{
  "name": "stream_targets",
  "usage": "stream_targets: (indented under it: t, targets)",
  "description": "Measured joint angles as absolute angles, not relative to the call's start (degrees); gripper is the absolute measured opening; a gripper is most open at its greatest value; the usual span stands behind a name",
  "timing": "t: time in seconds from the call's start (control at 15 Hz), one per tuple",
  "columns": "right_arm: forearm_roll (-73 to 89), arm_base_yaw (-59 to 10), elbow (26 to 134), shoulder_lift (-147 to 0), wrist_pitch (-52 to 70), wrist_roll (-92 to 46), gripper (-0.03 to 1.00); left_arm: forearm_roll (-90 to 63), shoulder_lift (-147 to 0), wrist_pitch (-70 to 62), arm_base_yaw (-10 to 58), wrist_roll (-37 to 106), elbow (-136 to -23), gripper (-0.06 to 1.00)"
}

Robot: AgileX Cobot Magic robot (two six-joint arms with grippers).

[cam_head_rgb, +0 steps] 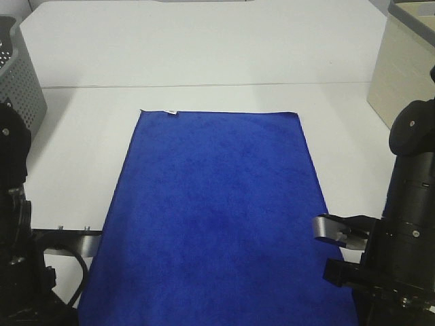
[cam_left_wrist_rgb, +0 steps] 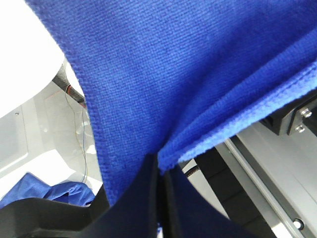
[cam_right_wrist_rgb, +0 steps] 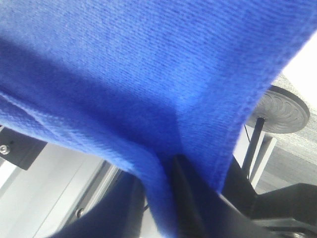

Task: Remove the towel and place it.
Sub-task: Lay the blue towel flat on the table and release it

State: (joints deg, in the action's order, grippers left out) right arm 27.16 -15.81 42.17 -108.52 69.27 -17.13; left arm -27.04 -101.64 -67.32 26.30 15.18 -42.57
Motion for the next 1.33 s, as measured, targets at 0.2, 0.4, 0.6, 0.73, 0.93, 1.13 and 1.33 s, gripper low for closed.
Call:
stream_targets:
  t: [0.2, 0.4, 0.6, 0.73, 0.93, 1.13, 1.33]
  targets:
    - [25.2, -15.8, 42.2, -108.5, 69.3, -17.0, 0.32, -24.9, -101.6, -68.4, 26.3, 15.1, -42.5, 0.01]
    - [24.4, -15.8, 42.2, -108.5, 69.3, -16.8, 0.45, -25.7, -101.6, -69.0, 26.3, 15.1, -42.5, 0.24]
    - [24.4, -15.8, 42.2, -108.5, 69.3, -15.6, 0.5, -29.6, -101.7, -69.0, 26.3, 15.1, -42.5, 0.57]
    - [24.4, -15.8, 42.2, -108.5, 69.3, -15.3, 0.5, -30.3, -101.7, -69.2, 26.3, 15.1, -43.5, 0.63]
    - [24.4, -15.8, 42.9, -108.5, 69.3, -14.3, 0.51, -30.4, -101.7, -69.3, 26.3, 15.1, -48.0, 0.64]
    - [24.4, -15.8, 48.2, -106.6, 69.3, -13.9, 0.51, -28.7, -101.8, -69.3, 26.2, 14.6, -54.5, 0.64]
    - [23.0, -15.8, 57.9, -103.5, 69.6, -10.9, 0.51, -22.9, -101.8, -69.5, 26.2, 11.9, -62.7, 0.64]
